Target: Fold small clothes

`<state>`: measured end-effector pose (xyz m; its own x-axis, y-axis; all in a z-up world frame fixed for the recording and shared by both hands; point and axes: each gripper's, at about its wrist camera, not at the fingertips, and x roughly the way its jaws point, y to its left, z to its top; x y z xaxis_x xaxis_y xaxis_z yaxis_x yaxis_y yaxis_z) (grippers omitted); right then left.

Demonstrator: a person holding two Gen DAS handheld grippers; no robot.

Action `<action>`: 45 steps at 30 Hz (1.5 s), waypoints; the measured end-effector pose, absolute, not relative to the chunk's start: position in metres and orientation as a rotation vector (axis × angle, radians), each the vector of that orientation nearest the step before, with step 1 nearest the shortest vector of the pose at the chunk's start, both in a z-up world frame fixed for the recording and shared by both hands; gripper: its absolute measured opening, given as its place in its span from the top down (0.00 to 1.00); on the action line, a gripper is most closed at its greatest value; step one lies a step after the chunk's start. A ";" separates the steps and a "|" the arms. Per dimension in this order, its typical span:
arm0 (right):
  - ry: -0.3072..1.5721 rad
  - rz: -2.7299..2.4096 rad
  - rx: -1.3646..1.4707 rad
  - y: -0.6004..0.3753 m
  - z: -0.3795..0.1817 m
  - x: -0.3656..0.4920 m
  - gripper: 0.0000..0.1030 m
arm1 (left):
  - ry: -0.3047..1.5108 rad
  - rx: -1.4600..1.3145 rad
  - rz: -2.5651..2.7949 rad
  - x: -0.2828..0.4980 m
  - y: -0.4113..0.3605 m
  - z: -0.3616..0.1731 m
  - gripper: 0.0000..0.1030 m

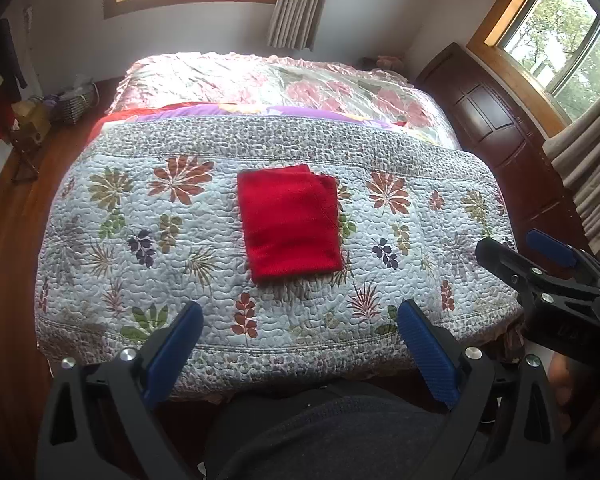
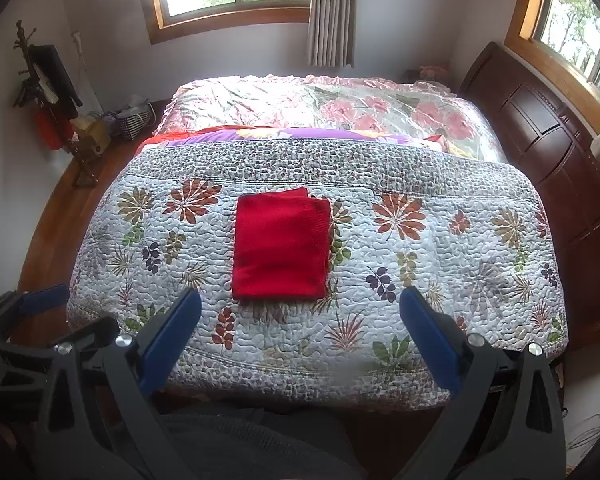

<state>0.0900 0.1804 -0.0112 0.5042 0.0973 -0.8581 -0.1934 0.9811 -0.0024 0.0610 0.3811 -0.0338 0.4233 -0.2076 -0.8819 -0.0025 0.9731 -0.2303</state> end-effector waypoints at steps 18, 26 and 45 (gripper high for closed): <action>1.004 0.173 -0.115 0.176 -0.007 0.104 0.04 | 1.123 -0.203 -0.114 0.071 0.377 -0.032 0.05; 1.004 0.172 -0.111 0.175 -0.007 0.105 0.04 | 1.128 -0.204 -0.114 0.077 0.378 -0.034 0.05; 1.009 0.172 -0.116 0.173 -0.009 0.118 0.03 | 1.128 -0.206 -0.116 0.082 0.380 -0.037 0.05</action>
